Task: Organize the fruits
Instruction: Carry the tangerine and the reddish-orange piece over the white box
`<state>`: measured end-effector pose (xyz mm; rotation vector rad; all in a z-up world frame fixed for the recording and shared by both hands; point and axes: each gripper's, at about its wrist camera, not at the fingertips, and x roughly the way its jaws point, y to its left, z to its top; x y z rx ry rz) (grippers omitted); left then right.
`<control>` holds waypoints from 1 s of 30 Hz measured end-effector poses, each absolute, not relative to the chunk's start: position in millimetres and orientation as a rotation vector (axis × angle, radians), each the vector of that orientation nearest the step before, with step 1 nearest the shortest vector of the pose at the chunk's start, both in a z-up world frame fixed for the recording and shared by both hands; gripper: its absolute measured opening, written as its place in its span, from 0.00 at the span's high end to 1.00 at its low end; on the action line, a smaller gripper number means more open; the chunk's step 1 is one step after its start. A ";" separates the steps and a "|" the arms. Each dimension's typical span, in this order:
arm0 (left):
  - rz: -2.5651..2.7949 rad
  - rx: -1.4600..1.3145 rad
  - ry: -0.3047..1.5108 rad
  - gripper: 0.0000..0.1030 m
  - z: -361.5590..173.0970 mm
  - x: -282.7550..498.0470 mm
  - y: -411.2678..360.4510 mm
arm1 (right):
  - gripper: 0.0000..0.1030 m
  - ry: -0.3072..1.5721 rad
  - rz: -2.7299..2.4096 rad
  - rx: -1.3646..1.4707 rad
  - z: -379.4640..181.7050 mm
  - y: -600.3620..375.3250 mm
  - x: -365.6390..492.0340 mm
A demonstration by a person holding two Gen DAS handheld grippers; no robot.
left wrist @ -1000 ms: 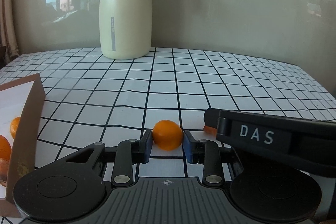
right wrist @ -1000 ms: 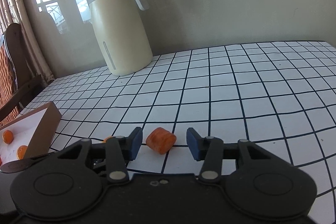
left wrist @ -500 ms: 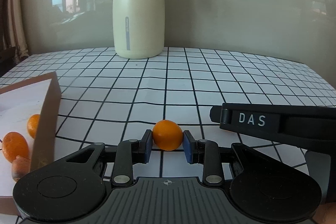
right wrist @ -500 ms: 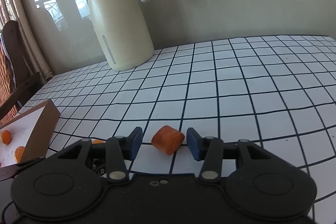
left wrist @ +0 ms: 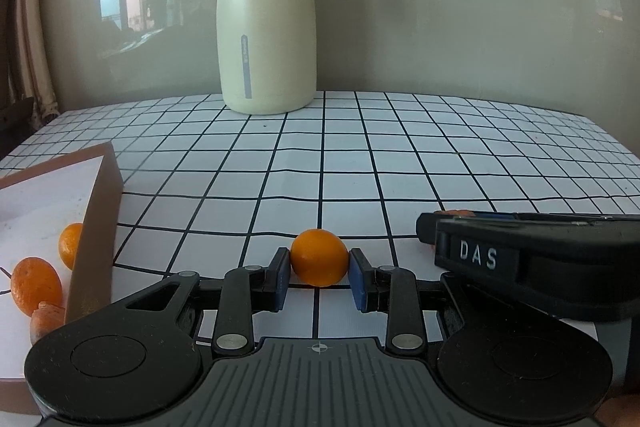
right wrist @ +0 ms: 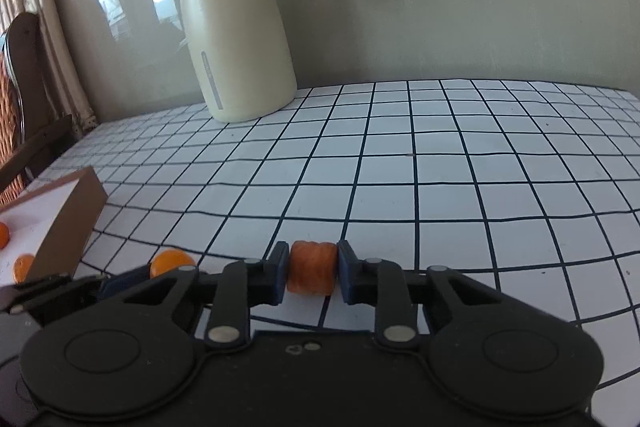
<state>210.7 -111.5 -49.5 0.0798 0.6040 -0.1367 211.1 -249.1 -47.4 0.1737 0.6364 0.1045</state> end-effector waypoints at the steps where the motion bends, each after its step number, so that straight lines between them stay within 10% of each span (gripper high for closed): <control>1: -0.137 0.085 0.603 0.69 -49.6 210.6 -111.8 | 0.84 0.637 0.106 0.177 -47.3 -250.6 210.1; 30: -0.175 0.084 0.530 0.70 -23.8 151.3 -80.6 | 0.85 0.589 0.239 0.169 -18.5 -253.2 152.0</control>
